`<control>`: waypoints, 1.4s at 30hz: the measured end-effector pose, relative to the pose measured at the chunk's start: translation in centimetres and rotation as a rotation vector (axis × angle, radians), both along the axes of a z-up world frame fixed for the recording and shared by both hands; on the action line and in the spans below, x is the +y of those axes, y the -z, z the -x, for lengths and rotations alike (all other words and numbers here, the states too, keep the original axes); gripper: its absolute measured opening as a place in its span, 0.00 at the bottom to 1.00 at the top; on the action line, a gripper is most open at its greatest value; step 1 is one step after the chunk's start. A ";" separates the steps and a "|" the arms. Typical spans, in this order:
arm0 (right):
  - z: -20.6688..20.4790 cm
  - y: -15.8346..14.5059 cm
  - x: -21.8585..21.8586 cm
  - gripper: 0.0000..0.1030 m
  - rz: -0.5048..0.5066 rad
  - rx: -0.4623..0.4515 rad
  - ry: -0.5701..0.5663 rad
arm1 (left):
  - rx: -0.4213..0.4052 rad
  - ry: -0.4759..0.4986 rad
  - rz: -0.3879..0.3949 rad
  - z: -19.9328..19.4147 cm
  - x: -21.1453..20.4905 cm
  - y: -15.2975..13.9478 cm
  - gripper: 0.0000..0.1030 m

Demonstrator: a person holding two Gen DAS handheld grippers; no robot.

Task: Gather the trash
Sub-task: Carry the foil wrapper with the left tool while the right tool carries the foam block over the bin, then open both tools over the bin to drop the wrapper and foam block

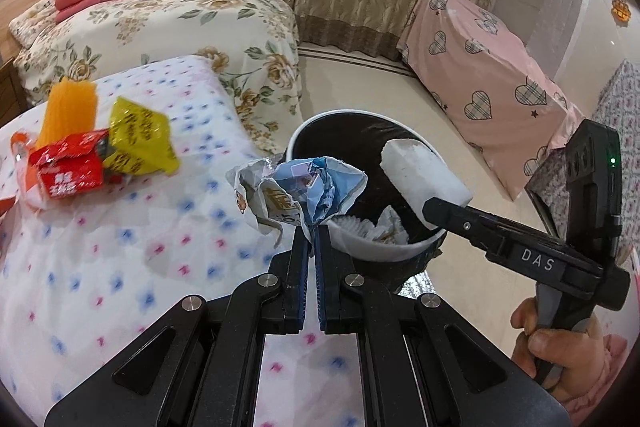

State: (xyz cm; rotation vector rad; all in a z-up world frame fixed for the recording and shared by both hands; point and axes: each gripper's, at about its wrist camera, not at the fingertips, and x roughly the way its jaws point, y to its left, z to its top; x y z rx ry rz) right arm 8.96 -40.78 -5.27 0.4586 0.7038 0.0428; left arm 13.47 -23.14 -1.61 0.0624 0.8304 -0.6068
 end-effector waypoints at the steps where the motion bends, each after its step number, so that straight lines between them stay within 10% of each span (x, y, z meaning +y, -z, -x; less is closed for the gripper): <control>1: 0.0 0.0 -0.2 0.47 0.001 -0.001 0.003 | -0.002 0.003 -0.002 -0.2 -0.3 -0.1 0.03; 28: -2.0 0.1 -3.8 0.50 0.019 0.019 0.051 | 0.035 0.080 -0.060 -3.7 -5.9 1.6 0.03; 30: -2.0 0.1 -3.9 0.52 0.018 0.017 0.051 | 0.036 0.076 -0.069 -3.8 -5.9 1.7 0.06; 34: -1.9 -0.2 -4.1 0.67 0.012 0.005 0.059 | 0.045 0.044 -0.054 -3.7 -5.2 1.8 0.44; 42: -1.5 -0.4 -3.4 0.77 -0.005 -0.006 0.056 | 0.038 -0.003 -0.024 -2.5 -2.8 1.2 0.49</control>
